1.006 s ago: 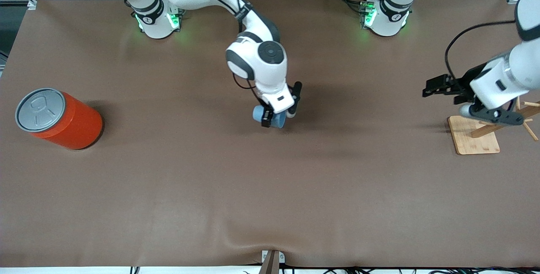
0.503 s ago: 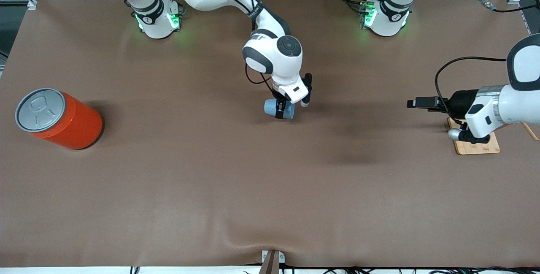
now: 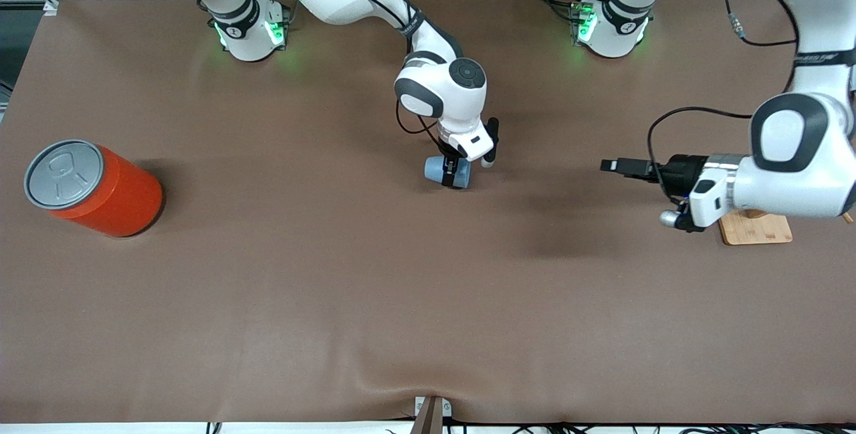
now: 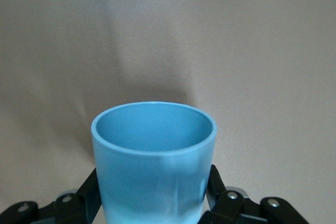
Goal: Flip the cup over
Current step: 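Reach the left gripper to the cup and grasp its rim end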
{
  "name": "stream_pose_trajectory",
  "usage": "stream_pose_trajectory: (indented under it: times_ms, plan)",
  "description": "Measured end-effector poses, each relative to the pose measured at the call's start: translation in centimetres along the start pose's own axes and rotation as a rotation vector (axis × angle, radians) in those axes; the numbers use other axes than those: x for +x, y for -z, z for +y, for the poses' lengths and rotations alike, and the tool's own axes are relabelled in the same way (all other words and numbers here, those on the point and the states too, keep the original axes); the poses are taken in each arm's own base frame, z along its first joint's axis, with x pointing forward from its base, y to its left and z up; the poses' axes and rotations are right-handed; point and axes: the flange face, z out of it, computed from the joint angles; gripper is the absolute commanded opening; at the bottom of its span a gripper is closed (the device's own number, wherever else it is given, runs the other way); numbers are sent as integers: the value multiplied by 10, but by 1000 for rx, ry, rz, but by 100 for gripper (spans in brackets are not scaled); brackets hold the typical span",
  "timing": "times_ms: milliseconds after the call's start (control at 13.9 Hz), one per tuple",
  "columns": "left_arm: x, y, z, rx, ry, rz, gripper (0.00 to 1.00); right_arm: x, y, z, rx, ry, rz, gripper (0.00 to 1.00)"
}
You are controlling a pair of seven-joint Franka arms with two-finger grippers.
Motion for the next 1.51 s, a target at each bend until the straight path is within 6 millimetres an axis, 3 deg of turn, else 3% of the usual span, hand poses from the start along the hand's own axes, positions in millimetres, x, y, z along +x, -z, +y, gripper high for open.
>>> stream_pose_trajectory:
  times_ms: [144,359,646,718,934,1077,1221,1508]
  plan:
    - [9,-33,-16,-60,-32,4,100,0,-5,-2,0,-20,-6,100]
    - [7,-76,-42,-166,-61,7,100,0,-7,-1,-2,-31,-5,100]
    - [3,-114,-49,-229,-83,1,100,6,9,7,-16,-41,16,100]
    - [3,-124,-51,-238,-102,-5,96,6,15,9,-18,-44,12,100]
    - [8,-151,-57,-285,-133,-20,80,5,48,16,-27,-56,3,100]
    - [11,-172,-47,-296,-150,-43,71,3,78,22,-37,-69,6,100]
    - [14,-198,-29,-294,-168,-52,68,-2,111,34,-35,-99,31,100]
    - [18,-253,7,-334,-156,-51,70,-42,176,98,15,-238,79,100]
